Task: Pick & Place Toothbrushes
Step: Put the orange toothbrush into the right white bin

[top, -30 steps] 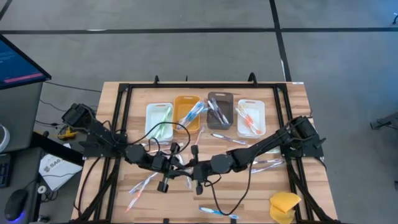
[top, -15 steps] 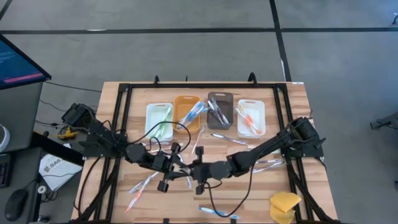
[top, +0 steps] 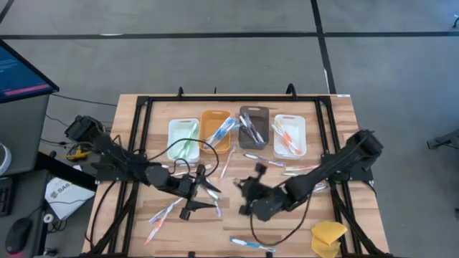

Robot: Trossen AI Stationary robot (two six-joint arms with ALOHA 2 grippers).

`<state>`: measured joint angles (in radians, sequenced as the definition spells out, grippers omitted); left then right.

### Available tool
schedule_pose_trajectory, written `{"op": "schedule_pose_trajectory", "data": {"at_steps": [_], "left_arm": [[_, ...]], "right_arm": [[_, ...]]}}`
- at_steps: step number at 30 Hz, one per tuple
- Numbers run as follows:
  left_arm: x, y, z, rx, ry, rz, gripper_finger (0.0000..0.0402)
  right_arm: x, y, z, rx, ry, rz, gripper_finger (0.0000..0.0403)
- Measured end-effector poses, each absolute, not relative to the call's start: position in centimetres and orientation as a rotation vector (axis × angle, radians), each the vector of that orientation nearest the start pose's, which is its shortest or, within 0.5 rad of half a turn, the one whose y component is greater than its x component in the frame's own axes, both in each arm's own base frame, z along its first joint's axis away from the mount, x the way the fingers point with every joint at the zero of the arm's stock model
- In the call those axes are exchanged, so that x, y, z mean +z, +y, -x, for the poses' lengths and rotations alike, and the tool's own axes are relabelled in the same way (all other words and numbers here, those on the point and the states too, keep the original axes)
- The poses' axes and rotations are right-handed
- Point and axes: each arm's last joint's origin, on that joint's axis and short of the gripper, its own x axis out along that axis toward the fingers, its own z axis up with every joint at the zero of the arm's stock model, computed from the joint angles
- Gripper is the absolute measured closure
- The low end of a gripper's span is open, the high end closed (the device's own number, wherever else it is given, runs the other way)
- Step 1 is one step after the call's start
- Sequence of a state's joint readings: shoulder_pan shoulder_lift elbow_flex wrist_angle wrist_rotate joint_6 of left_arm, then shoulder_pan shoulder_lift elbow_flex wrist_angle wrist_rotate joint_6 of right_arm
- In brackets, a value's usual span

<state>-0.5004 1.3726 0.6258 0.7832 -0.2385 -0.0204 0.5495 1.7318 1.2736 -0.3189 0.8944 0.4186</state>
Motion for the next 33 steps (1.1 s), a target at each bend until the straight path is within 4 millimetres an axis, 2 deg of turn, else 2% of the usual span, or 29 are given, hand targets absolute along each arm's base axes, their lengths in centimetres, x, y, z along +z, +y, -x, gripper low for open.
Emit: {"op": "schedule_pose_trajectory", "data": {"at_steps": [3,5,9,12,18,29,33], "left_arm": [[24.3,-12.3,-24.4,-0.248,0.097,0.035,0.0172],[24.4,-11.9,-23.7,-0.24,0.16,0.035,0.0172],[24.3,-11.3,-22.7,-0.223,0.261,0.037,0.0177],[24.4,-11.0,-22.4,-0.189,0.277,0.033,0.0185],[24.3,-10.4,-22.5,-0.161,0.294,0.028,0.0201],[23.3,-10.1,-22.2,-0.143,0.411,0.085,0.0218],[23.3,-10.2,-22.2,-0.151,0.412,0.086,0.0221]], "right_arm": [[26.3,15.5,-30.3,-0.527,0.571,0.012,0.0388],[27.0,13.6,-28.7,-0.597,0.663,-0.059,0.0388],[28.8,8.0,-25.4,-0.851,0.808,-0.2,0.0388],[29.9,4.1,-23.9,-0.952,0.927,-0.284,0.0388],[30.0,-1.0,-23.8,-0.929,1.13,-0.387,0.0388],[26.5,-8.2,-24.8,-0.761,1.49,-0.429,0.0388],[25.3,-10.8,-24.4,-0.728,1.574,-0.489,0.0388]]}}
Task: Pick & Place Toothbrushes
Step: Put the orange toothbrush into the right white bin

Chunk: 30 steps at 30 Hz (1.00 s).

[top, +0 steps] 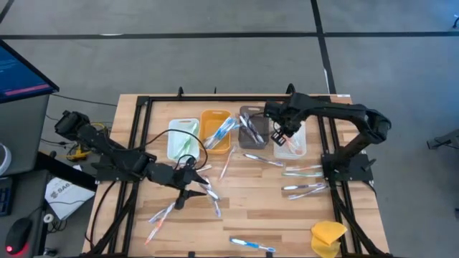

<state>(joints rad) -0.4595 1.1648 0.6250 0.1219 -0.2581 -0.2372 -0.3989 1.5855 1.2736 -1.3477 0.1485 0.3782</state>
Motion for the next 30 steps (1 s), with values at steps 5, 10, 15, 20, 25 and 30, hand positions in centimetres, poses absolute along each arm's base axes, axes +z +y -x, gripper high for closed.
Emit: {"op": "schedule_pose_trajectory", "data": {"at_steps": [5,10,15,20,25,30], "left_arm": [[23.2,-10.2,-22.2,-0.148,0.417,0.1,0.0222],[23.2,-10.2,-22.2,-0.144,0.419,0.121,0.0224],[23.2,-10.2,-22.2,-0.144,0.42,0.122,0.0229],[23.2,-10.2,-22.2,-0.143,0.419,0.125,0.0234],[23.2,-10.2,-22.2,-0.143,0.419,0.125,0.0238],[23.2,-10.2,-22.2,-0.143,0.419,0.125,0.0237]], "right_arm": [[24.2,-12.7,-24.0,-0.73,1.628,-0.545,0.0388],[23.1,-13.0,-24.6,-0.642,1.674,-0.573,0.0388],[21.9,-12.9,-25.1,-0.604,1.743,-0.564,0.0384],[20.6,-13.0,-25.1,-0.599,1.83,-0.577,0.0388],[19.6,-12.7,-24.3,-0.645,1.904,-0.619,0.0388],[19.2,-12.5,-24.0,-0.697,1.912,-0.656,0.0388]]}}
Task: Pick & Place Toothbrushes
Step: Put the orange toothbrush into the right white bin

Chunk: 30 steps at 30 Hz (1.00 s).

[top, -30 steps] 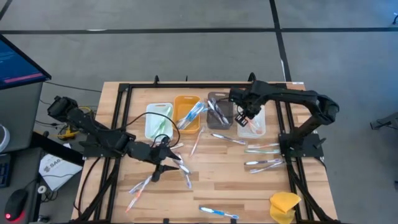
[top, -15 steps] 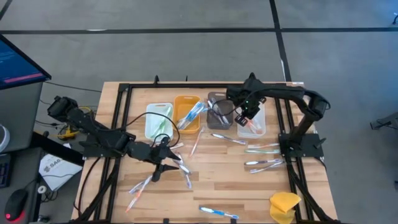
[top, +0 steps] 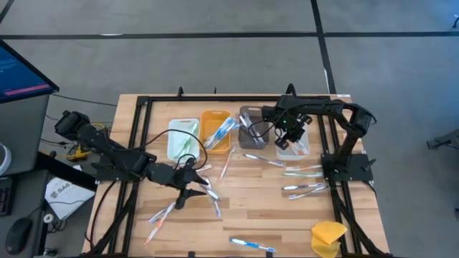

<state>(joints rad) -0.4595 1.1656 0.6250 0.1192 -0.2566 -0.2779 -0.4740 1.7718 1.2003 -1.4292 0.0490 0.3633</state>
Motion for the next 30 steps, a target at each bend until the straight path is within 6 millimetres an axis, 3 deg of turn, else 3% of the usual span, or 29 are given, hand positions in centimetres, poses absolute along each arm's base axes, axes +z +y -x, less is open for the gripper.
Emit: {"op": "schedule_pose_trajectory", "data": {"at_steps": [12,24,30], "left_arm": [[23.2,-10.2,-22.2,-0.145,0.418,0.117,0.0244],[23.3,-10.0,-22.3,-0.144,0.411,0.064,0.0244],[23.3,-10.0,-22.3,-0.155,0.407,0.014,0.0244]], "right_arm": [[19.0,-12.7,-24.4,-0.692,1.857,-0.729,0.0388],[15.5,-13.6,-25.5,-0.719,1.912,-0.764,0.0387],[14.9,-13.7,-25.6,-0.72,1.934,-0.761,0.0362]]}}
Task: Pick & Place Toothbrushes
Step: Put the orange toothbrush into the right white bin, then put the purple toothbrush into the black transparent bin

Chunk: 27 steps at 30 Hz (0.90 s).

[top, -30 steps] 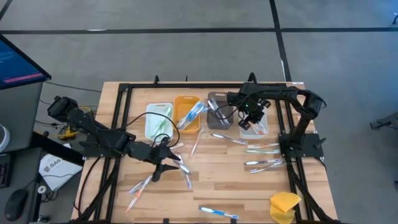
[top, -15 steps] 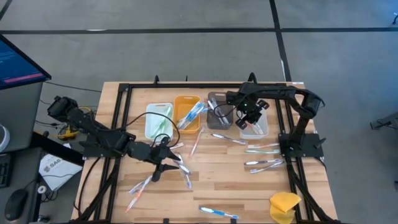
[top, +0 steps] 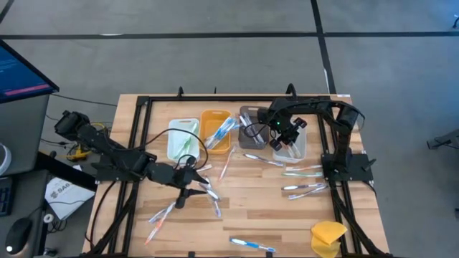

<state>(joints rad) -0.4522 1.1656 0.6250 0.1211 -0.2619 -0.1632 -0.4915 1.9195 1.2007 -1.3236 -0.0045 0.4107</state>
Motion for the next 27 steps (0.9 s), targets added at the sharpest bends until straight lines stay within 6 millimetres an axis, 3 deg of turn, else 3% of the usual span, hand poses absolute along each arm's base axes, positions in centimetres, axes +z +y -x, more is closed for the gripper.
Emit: {"op": "schedule_pose_trajectory", "data": {"at_steps": [12,20,27], "left_arm": [[23.3,-8.9,-22.8,-0.108,0.405,0.016,0.0244],[23.3,-8.9,-22.8,-0.113,0.405,0.02,0.0244],[23.3,-8.9,-22.8,-0.113,0.405,0.017,0.0244]], "right_arm": [[16.8,-13.4,-25.2,-0.732,1.879,-0.744,0.033],[17.4,-13.2,-24.6,-0.783,1.946,-0.708,0.0308],[18.7,-13.1,-26.0,-0.759,1.883,-0.675,0.0301]]}}
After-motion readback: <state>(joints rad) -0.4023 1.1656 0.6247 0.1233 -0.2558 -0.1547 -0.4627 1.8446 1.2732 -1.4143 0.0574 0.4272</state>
